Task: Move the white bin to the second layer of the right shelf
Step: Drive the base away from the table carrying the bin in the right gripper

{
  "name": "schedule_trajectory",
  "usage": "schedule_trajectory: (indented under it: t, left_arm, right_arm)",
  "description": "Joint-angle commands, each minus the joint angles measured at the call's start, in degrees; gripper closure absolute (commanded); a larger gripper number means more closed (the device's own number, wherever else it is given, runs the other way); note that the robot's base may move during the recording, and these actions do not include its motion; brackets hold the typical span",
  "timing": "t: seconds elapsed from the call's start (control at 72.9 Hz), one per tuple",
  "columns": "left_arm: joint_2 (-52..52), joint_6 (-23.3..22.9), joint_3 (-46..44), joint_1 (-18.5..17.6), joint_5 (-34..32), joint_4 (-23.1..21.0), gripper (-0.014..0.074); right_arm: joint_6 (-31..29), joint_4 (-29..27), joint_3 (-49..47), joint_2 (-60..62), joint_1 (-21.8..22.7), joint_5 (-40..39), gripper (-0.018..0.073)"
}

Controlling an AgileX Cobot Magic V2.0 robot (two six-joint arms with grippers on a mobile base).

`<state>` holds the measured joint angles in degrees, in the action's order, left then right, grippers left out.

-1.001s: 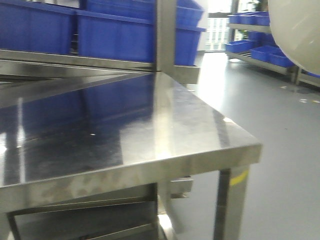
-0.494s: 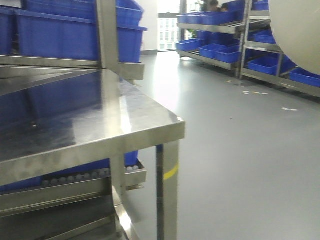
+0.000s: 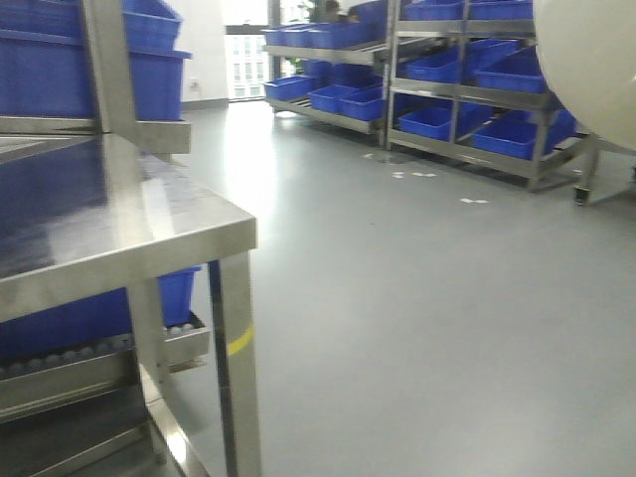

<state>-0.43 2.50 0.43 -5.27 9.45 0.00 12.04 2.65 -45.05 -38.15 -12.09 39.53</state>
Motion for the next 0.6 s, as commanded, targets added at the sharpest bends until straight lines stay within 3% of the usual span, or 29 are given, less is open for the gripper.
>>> schedule_trajectory:
  t: [0.0,0.59]
  left_arm:
    - [-0.80,-0.30,2.11,-0.33,-5.01,0.00,0.0512]
    - [-0.80,-0.30,2.11,-0.33,-5.01,0.00,0.0512]
  right_arm:
    - [-0.02,0.37,-1.77,0.06,0.33,-5.92,0.0504]
    - [-0.02,0.37,-1.77,0.06,0.33,-5.92,0.0504]
